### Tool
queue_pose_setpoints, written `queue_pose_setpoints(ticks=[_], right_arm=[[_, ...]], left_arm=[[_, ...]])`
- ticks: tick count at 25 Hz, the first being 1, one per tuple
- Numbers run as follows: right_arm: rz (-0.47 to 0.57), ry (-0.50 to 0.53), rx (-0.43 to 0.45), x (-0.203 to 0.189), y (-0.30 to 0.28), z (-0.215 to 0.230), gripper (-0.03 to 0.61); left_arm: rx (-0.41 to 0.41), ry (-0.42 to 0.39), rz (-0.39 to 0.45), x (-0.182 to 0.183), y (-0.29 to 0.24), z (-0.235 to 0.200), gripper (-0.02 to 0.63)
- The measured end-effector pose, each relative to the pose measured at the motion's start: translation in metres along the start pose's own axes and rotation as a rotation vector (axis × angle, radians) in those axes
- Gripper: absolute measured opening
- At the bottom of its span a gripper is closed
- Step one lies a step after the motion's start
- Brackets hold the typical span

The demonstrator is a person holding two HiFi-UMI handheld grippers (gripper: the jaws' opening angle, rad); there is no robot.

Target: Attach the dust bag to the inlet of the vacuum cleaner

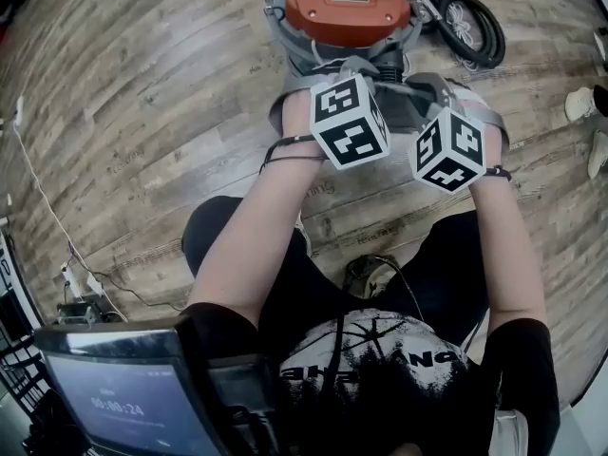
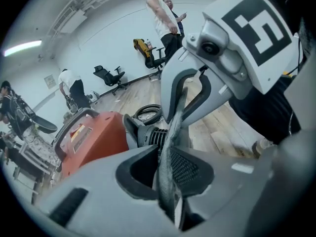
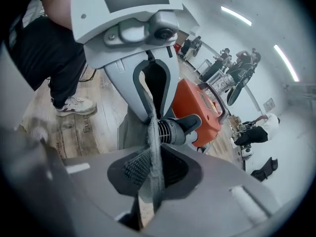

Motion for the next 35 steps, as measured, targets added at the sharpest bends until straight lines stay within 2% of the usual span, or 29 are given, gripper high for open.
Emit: queue_pose_setpoints(ticks=[4, 8, 11, 16, 22, 26, 30, 35], right_arm=[[-0.010, -0.039, 0.006, -0.008, -0.006, 0.002, 0.046], [-0.030, 0.002, 0.018, -0.003, -0.009, 0.011, 0.054], [-0.044, 0.071, 0.008, 0.010, -0.007, 0.012, 0.055], [-0.053, 0.158, 0.002, 0.028, -0.001, 0.011, 0.060], [-0.028, 0.064, 0.023, -0.001, -0.006, 0.014, 0.050], [-0.035, 0.025, 0.037, -0.010, -0.015, 0.014, 0.049], [-0.051, 0.051, 0.017, -0.003, -0.014, 0.014, 0.055], [-0.040, 0.067, 0.002, 0.008, -0.012, 0.015, 0.063]], left_arm=[[0.007, -0.023, 0.037, 0.010, 0.005, 0.000, 0.069], [0.022, 0.007, 0.074, 0.010, 0.011, -0.003, 0.055], [0.001, 0.062, 0.047, -0.002, 0.008, -0.005, 0.047], [-0.012, 0.084, -0.010, -0.014, -0.001, -0.005, 0.037], [0.001, 0.034, 0.045, 0.008, 0.005, -0.005, 0.048], [0.001, 0.034, 0.082, 0.018, 0.007, -0.005, 0.049], [-0.018, 0.084, 0.047, 0.009, 0.003, -0.006, 0.048], [-0.006, 0.079, 0.019, -0.001, 0.002, -0.007, 0.044]])
Point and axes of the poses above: the fingertips, and each gripper's own axes: y backward along the fingers, z to its right, x out of its top, the point moved 10 cm from there along y, backward along the fingers
